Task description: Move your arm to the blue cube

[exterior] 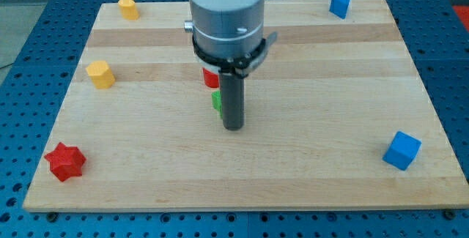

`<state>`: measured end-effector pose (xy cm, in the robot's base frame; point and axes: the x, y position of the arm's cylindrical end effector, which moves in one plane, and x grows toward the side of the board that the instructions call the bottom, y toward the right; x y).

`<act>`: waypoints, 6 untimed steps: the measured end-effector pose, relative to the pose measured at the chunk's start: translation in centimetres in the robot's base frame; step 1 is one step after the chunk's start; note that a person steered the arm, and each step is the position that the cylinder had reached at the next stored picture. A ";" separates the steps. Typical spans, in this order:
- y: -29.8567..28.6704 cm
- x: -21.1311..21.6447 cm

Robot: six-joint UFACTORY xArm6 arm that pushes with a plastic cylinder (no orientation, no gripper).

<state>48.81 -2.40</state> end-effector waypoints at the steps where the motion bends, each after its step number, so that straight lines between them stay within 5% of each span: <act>1: -0.9 -1.7; 3: -0.1 -1.6; 6: 29.3 -0.2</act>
<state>48.56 26.93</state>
